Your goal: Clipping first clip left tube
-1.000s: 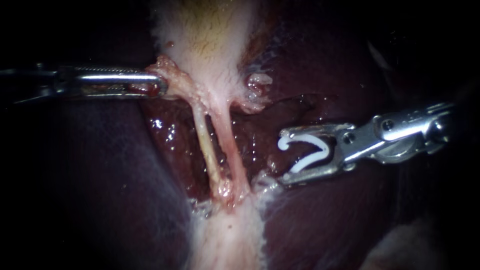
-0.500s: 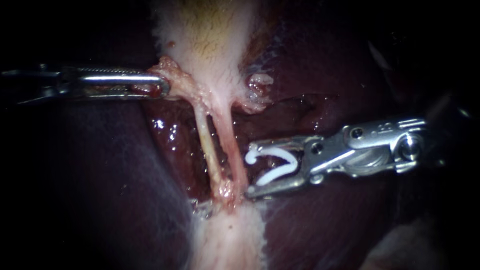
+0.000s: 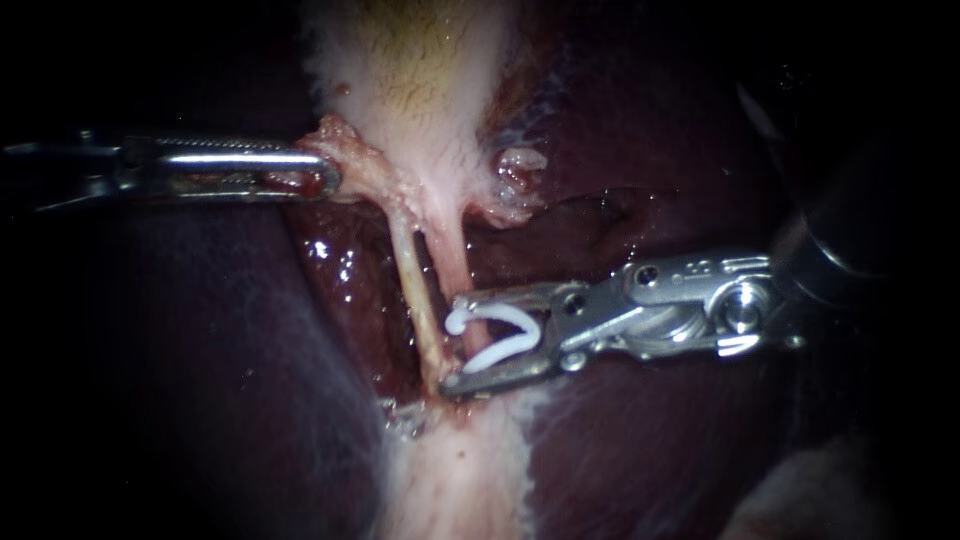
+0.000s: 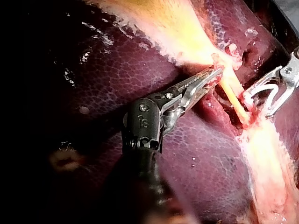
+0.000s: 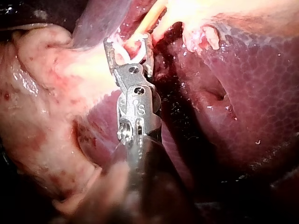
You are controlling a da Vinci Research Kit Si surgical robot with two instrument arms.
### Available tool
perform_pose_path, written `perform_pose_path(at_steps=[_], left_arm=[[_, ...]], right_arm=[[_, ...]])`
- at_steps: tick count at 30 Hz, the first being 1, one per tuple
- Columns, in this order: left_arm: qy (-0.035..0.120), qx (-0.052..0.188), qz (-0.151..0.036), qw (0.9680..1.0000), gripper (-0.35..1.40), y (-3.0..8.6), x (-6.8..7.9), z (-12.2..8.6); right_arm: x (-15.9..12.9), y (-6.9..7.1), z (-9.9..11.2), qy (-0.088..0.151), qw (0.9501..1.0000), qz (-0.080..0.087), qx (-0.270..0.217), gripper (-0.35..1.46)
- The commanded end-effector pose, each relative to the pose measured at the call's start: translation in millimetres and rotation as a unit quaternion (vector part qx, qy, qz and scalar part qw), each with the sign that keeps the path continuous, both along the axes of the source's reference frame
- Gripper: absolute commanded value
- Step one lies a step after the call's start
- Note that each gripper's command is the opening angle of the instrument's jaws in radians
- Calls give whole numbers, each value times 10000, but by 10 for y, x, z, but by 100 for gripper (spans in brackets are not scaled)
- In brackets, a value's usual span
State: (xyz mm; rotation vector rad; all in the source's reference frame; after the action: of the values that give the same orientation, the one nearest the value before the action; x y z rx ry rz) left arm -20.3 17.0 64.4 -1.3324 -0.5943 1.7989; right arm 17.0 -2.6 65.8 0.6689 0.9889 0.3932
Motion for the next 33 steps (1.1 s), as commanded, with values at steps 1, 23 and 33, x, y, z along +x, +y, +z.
perform_pose_path(at_steps=[1, 23, 33], left_arm=[[1, 0, -3, 10000, -35, 0, 0, -1], [12, 1, -18, 10000, -35, -3, -1, -6], [15, 1, -23, 10000, -35, -3, -3, -7]], right_arm=[[1, 0, 4, -8, 10000, 1, 14, 50], [10, 14, 59, -53, 10000, 44, -72, 50], [34, 13, 63, 142, 9999, 40, 0, 50]])
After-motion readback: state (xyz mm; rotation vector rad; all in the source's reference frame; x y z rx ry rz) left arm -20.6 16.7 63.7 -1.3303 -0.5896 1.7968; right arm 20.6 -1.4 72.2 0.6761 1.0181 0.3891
